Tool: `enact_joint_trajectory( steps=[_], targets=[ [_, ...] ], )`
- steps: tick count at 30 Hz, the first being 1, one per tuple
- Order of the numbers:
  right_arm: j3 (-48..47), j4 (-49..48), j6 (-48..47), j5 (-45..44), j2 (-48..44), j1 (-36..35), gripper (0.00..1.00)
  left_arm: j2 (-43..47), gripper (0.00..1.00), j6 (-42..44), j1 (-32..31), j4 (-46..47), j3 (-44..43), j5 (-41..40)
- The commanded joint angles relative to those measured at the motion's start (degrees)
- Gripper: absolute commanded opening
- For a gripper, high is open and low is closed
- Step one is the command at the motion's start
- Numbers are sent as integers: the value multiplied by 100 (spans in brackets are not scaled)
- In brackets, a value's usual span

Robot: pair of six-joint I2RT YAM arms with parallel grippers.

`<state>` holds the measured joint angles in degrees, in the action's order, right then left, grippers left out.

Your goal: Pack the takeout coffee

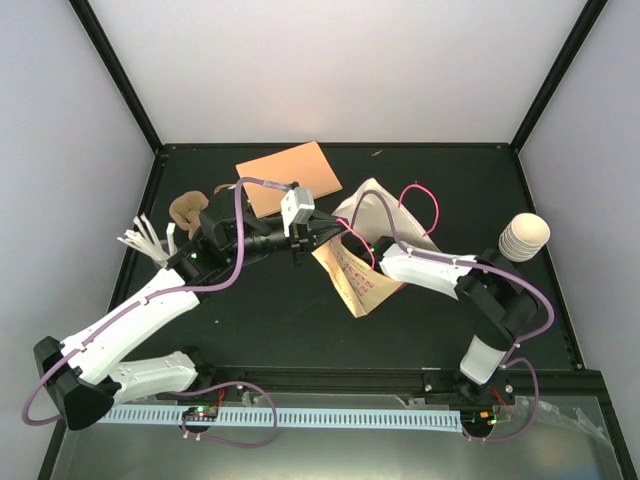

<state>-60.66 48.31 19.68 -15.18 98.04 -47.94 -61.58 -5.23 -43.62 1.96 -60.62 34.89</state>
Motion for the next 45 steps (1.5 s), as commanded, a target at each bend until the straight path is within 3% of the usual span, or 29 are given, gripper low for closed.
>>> enact_joint_trajectory(
  steps=[1,11,20,25,27,34,36,41,45],
  targets=[
    [36,424,186,-701,251,-8,1,199,1,-84,11,767,-642,-9],
    [11,423,191,-801,321,-9,1,154,2,-96,20,605,-846,23],
    [221,-361,-124,1236,-326,-3,1,86,1,-526,34,606,-464,21],
    [234,-288,-158,1329,-203,-2,1,177,4,-827,28,842,130,-32],
    [282,-290,-170,1346,-230,2,1,242,12,-885,29,700,213,-148],
    [456,-630,-91,1794,-396,30,1,671,86,-1070,44,-870,180,-975],
    [562,-862,-67,2023,-455,116,1,844,98,-1232,57,-1327,264,-1243],
    [771,-1177,-30,2411,-504,303,1,1207,99,-1978,206,-2562,567,-1949],
    [837,-1292,-41,2545,-520,332,1,1210,99,-2557,642,-2687,1319,-1561]
  ],
)
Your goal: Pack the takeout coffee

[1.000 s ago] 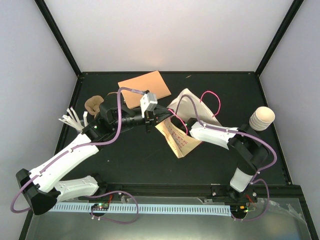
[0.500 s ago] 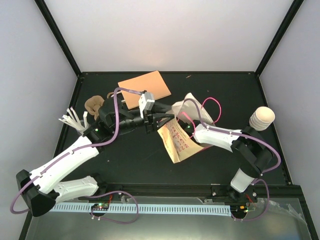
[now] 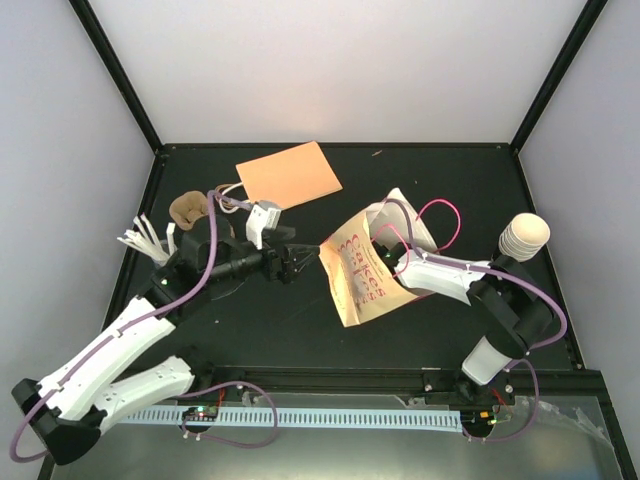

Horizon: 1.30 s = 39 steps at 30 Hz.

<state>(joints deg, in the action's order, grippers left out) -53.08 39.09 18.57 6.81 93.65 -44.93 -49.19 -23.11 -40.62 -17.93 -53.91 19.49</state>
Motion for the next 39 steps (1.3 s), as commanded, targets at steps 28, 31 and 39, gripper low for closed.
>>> enact_joint_trajectory(
  steps=[28,31,39],
  targets=[
    [442,-710,110,694,-280,32,1,-3015,54,-1454,1596,4315,2399,2398],
    [489,-857,131,847,-342,28,1,-3143,44,-1422,1667,4407,2386,2527],
    [605,-1212,224,1225,-381,30,1,-3340,15,-1441,1689,4686,2336,2767]
  ],
)
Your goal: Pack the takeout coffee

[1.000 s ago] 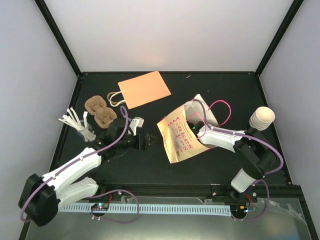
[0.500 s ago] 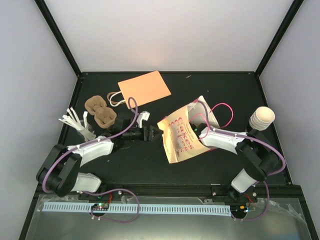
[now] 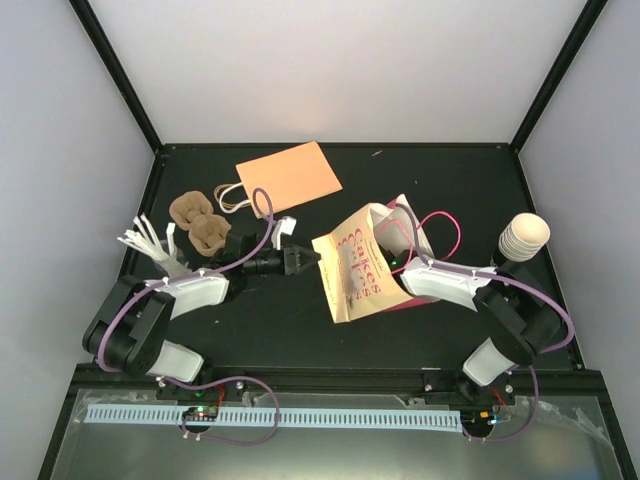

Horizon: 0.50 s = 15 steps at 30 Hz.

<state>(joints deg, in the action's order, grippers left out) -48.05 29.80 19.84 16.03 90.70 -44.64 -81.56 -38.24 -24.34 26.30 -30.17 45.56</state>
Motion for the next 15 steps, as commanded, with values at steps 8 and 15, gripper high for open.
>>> enact_joint_trajectory(
  steps=[8,15],
  targets=[
    [349,-695,184,508,-374,11,1,-174,2,419,119,-147,-5,-11],
    [770,-1610,394,1345,-873,123,1,-332,1,501,255,-108,226,53]
  ],
)
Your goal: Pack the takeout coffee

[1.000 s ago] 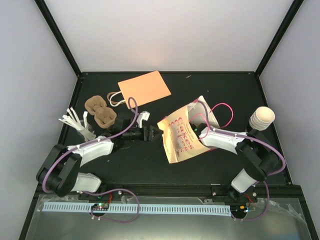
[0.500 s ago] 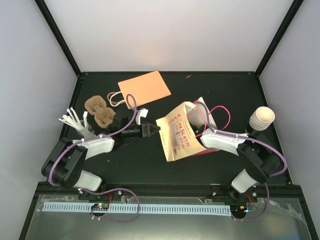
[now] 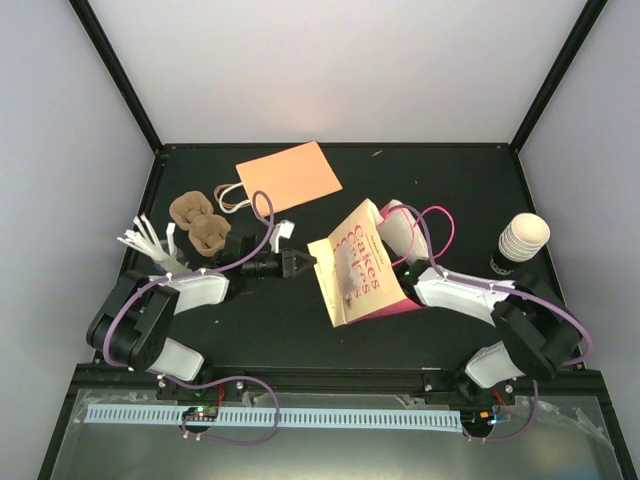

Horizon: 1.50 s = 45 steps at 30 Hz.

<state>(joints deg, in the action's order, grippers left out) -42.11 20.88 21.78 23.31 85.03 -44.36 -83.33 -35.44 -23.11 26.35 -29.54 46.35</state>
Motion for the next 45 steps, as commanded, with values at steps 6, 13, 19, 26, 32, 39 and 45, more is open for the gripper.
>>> enact_joint_trajectory(
  steps=[6,13,19,26,32,39,45],
  targets=[
    [318,-1091,327,1087,-452,112,1,-280,2,194,158,93,317,91],
    [433,-1413,521,1504,-489,161,1,-508,2,109,167,456,526,150],
    [518,-1682,632,1806,-723,199,1,-892,2,-222,200,1324,765,394],
    [436,-1489,539,1791,-833,211,1,-1206,12,-641,237,2291,941,606],
    [150,-680,355,1007,-556,218,1,-1009,40,-655,237,2293,1003,569],
    [-221,69,228,199,-302,222,1,-126,63,-396,237,1543,1117,72],
    [-482,451,70,-113,-133,213,1,833,75,-116,237,312,1170,-744]
  ],
)
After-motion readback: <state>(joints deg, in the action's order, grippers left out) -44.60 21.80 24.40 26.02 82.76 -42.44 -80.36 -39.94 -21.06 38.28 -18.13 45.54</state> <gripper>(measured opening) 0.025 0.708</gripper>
